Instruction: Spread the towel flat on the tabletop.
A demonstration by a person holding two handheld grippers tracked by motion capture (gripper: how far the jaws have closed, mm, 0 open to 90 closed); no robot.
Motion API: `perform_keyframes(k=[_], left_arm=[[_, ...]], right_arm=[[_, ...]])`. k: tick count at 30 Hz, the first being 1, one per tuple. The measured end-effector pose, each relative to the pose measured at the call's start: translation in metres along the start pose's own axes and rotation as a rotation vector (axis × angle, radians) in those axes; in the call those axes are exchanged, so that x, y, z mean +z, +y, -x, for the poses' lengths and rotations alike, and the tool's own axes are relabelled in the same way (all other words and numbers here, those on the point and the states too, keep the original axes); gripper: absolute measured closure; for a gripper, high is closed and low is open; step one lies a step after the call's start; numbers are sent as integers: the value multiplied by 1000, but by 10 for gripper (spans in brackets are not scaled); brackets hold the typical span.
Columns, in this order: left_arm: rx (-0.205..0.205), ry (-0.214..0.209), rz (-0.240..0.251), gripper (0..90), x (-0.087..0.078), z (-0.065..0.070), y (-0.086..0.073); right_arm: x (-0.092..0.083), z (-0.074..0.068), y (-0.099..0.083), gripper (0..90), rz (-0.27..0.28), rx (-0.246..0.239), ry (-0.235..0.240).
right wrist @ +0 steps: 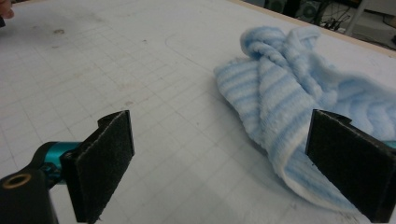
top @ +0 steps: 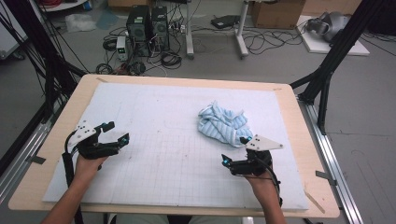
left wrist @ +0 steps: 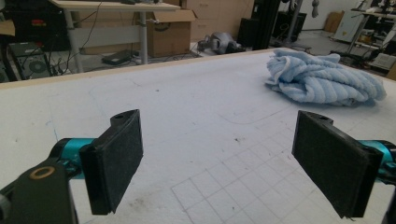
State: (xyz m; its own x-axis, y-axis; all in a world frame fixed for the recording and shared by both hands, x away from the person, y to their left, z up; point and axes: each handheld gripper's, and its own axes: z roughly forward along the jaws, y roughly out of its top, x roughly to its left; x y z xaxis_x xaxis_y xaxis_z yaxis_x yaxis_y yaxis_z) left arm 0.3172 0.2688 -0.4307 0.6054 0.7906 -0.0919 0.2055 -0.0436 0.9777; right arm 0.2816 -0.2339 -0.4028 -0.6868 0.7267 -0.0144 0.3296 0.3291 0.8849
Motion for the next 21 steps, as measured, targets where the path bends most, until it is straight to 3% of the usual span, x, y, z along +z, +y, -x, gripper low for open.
perform_keyframes(k=[8, 13, 18, 21], left_arm=[[-9, -1, 4, 171, 0, -1, 0], [-13, -10, 0, 171, 1, 1, -1], [-19, -7, 3, 171, 1, 0, -1], [-24, -4, 3, 171, 1, -1, -1]], right_arm=[[26, -1, 28, 72, 15, -38, 39], [42, 4, 43, 72, -11, -63, 58], [56, 15, 59, 72, -33, -86, 32], [66, 24, 64, 72, -34, -69, 14]])
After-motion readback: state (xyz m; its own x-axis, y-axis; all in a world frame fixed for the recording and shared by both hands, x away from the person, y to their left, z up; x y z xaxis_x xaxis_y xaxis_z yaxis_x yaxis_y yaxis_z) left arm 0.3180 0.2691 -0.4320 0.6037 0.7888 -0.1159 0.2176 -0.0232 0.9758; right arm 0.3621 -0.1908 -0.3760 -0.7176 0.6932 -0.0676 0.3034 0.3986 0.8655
